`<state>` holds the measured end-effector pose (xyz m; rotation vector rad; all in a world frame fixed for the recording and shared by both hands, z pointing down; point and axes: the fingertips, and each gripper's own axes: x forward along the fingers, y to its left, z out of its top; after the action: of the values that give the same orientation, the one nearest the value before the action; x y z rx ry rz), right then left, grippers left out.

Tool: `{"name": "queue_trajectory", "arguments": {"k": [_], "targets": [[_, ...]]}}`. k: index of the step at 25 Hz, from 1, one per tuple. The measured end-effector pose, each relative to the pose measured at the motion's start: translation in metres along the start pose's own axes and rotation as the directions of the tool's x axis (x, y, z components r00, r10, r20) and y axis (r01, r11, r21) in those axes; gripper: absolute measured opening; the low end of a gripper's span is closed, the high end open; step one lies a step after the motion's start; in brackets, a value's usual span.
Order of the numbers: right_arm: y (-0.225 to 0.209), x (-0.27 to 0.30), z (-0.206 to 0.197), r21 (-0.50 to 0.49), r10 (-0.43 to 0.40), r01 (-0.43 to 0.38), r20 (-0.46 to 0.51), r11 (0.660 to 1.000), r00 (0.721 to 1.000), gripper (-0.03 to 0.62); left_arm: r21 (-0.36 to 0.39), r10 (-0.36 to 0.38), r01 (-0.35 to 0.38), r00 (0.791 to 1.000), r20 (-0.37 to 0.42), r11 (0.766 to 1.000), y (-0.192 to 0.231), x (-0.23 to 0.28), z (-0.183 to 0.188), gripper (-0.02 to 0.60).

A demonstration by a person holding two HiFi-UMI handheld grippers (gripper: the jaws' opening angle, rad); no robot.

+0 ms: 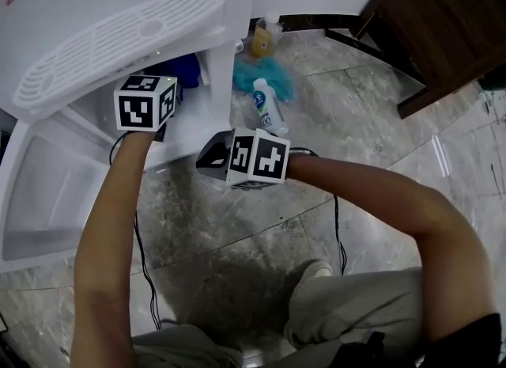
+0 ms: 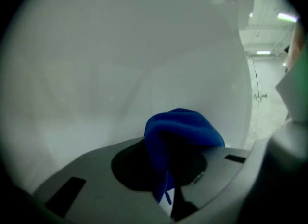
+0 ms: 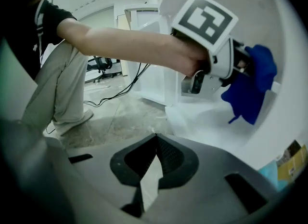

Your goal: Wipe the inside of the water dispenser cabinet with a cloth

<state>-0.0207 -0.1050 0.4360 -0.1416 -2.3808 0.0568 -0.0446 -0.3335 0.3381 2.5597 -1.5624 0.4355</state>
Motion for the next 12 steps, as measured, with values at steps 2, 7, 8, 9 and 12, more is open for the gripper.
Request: {"name": "queue_trajectory", "arguments": {"k": [2, 7, 8, 9, 12], "targets": [[0.006, 0.007, 0.007, -0.018, 0.020, -0.020, -0.005, 1.000, 1.000, -0.002, -0.110, 0.017, -0.004, 0.993, 0.118, 0.994, -0.001, -0.014, 0.023, 0.057], [0.015, 0.015, 0.018, -0.040, 0.045, -0.046, -0.008, 0.998, 0.999, -0.002, -0.268, 0.073, 0.020, 0.940, 0.332, 0.963, -0.010, -0.032, 0.071, 0.057], [0.017, 0.014, 0.015, -0.037, 0.046, -0.047, -0.012, 0.998, 0.999, -0.002, -0.269, 0.071, 0.034, 0.926, 0.370, 0.962, -0.012, -0.033, 0.079, 0.057], [0.018, 0.013, 0.011, -0.033, 0.047, -0.048, -0.019, 0.998, 0.999, -0.002, -0.264, 0.070, 0.044, 0.910, 0.409, 0.964, -0.014, -0.036, 0.087, 0.057], [0.021, 0.007, -0.004, -0.013, 0.047, -0.048, -0.041, 0.999, 0.998, -0.002, -0.233, 0.086, 0.033, 0.871, 0.483, 0.972, -0.012, -0.044, 0.103, 0.057]]}}
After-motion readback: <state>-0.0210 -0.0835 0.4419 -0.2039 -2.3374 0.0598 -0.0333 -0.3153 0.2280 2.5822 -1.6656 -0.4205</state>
